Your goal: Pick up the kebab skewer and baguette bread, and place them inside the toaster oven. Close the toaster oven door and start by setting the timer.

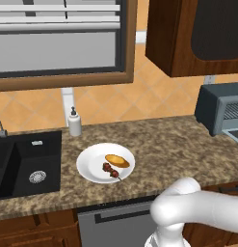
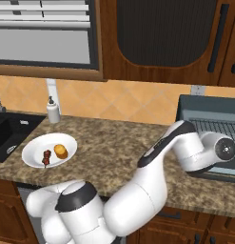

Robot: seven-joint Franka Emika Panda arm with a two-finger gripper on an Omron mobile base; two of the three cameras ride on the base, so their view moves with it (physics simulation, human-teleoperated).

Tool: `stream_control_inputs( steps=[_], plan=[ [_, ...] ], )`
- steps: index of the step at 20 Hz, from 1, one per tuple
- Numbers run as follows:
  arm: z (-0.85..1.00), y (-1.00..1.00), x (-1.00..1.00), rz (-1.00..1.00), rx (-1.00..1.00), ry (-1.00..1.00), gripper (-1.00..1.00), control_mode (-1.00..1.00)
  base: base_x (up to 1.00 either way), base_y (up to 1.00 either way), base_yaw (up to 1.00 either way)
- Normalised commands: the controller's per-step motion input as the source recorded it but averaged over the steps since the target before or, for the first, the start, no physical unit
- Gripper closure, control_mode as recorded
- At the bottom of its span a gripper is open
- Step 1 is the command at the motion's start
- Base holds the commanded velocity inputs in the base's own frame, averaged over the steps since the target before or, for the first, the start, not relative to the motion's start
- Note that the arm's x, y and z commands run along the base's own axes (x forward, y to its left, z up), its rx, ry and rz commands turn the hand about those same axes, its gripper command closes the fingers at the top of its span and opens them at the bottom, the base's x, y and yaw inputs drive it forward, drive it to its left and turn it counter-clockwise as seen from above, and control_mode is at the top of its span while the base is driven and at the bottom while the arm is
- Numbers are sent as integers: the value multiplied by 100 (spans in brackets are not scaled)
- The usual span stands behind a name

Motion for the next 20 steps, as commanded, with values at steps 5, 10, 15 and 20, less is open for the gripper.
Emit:
stream_control_inputs(
  steps=[5, 10, 15, 20],
  plan=[
    [-1, -28, 27, 0, 0, 0, -100, -100, 0, 0, 0],
    [0, -33, 21, 0, 0, 0, -100, -100, 0, 0, 0],
    [-36, -6, 39, 0, -1, 0, -100, -100, 0, 0, 0],
    [-31, -30, 38, 0, 0, -1, -100, -100, 0, 0, 0]
  ],
)
